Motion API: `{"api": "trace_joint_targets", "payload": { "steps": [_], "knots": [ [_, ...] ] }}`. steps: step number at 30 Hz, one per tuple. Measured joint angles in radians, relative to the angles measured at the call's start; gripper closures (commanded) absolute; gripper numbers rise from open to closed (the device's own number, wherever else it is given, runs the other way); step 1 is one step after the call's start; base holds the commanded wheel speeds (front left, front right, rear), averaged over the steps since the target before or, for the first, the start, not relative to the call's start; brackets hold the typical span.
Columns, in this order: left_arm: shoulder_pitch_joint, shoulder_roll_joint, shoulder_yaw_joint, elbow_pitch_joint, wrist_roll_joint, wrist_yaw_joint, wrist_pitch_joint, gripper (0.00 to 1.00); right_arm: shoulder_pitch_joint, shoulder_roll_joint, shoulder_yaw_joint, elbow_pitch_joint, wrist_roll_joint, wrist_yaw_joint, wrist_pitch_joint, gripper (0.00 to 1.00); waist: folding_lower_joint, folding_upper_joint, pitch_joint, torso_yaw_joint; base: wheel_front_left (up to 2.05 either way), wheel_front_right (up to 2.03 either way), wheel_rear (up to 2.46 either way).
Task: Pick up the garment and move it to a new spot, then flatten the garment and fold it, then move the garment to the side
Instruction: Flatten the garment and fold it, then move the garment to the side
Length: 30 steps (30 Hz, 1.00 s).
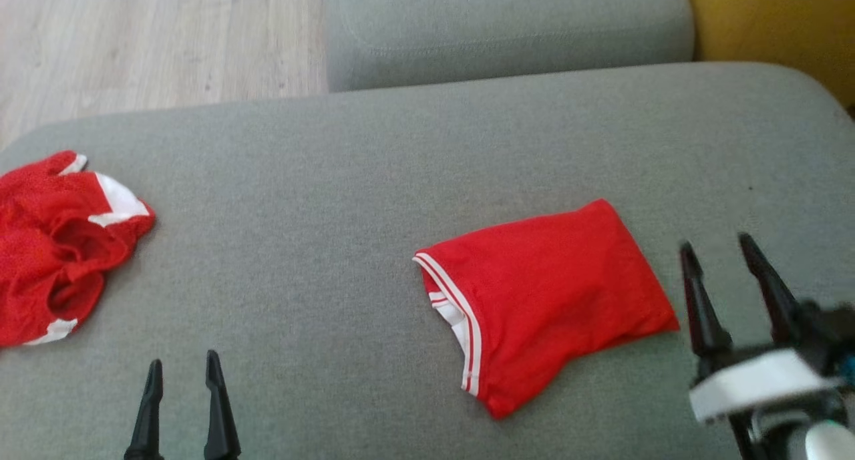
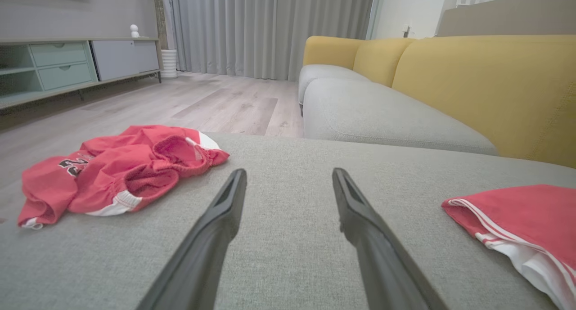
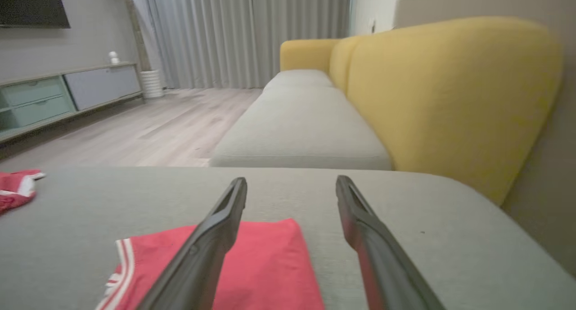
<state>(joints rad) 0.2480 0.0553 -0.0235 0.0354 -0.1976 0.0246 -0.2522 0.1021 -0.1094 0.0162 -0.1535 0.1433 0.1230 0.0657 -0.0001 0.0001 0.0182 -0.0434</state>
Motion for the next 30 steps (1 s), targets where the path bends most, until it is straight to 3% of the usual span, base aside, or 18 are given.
{"api": "trace_joint_targets", "payload": {
  "steps": [6, 10, 16, 30],
  "knots": [
    [0.007, 0.0, 0.018, 0.017, 0.026, -0.027, 0.0, 0.0, 0.082, 0.008, -0.081, 0.133, -0.095, 0.0, -0.216, 0.0, 0.0, 0.0, -0.032, 0.008, 0.0, 0.0, 0.0],
    [0.013, 0.0, 0.02, 0.037, 0.032, -0.048, 0.0, 0.0, 0.093, 0.027, -0.095, 0.226, -0.113, 0.0, -0.288, 0.0, 0.0, 0.0, -0.047, 0.02, 0.0, 0.0, 0.0],
    [0.035, 0.0, 0.023, 0.064, 0.041, -0.06, 0.0, 0.0, 0.091, 0.051, -0.103, 0.32, -0.119, 0.0, -0.313, 0.0, 0.0, 0.0, -0.06, 0.035, 0.0, 0.0, 0.0],
    [0.047, 0.0, 0.023, 0.064, 0.041, -0.06, 0.0, 0.0, 0.073, 0.062, -0.089, 0.34, -0.116, 0.0, -0.314, 0.0, 0.0001, 0.0, -0.059, 0.047, 0.0, 0.0, 0.0]
  ]
}}
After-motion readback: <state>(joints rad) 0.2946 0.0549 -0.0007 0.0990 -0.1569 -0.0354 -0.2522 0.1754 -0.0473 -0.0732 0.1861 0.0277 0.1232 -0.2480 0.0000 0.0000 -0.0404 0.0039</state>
